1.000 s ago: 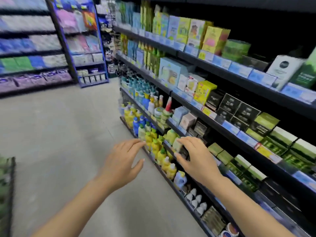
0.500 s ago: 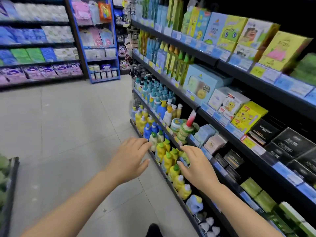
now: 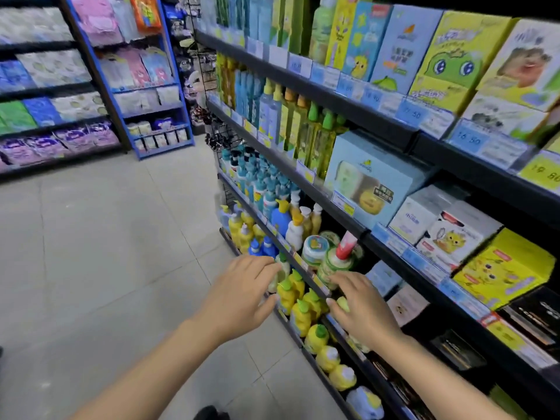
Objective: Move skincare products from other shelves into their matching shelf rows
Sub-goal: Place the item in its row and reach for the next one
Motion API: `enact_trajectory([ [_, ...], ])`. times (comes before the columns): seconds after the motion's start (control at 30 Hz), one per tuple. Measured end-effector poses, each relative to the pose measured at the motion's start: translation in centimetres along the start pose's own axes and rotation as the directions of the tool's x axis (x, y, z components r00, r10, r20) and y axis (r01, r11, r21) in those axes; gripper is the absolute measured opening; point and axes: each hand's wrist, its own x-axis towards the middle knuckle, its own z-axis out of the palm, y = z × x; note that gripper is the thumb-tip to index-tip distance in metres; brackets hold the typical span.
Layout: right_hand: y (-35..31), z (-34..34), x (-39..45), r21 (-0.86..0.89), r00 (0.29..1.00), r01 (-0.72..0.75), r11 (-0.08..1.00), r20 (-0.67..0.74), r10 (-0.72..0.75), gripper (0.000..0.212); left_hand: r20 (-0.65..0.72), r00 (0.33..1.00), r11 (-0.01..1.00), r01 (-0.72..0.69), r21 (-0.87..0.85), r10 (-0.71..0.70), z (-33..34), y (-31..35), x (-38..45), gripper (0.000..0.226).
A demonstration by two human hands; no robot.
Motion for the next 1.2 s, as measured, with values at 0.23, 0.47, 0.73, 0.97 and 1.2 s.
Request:
enact_trajectory([
  [0.23,0.2,3.2,5.1,0.005,0.968,-0.245,0.969,-0.061,0.245,0.043,0.044,0.948,0.945,-0.31,-0.106,0.316,4.0,-7.7,7.3,0.048],
  [0.47,-2.4,6.1,9.4,0.072,0.804,-0.583,0.809,-0.09,0.588,0.046,0.125,0.85,0.853,-0.485,-0.195,0.512,7.0,-15.4,14.5,0.047],
  [0.73,-1.7,8.7,11.7,0.201,0.569,-0.794,0.573,-0.084,0.818,0.054,0.203,0.794,0.814,-0.522,-0.255,0.573,11.8,-17.4,21.0,0.049],
  [0.97,2.7,11.2,12.8,0.263,0.496,-0.817,0.514,-0.134,0.858,0.06,0.321,0.761,0.821,-0.475,-0.315,0.564,18.7,-15.5,23.3,0.053],
  [1.2,9.8,16.9,14.8,0.357,0.481,-0.755,0.55,-0.27,0.834,0.065,0.345,0.775,0.835,-0.409,-0.368,0.53,28.3,-13.0,24.7,0.066],
])
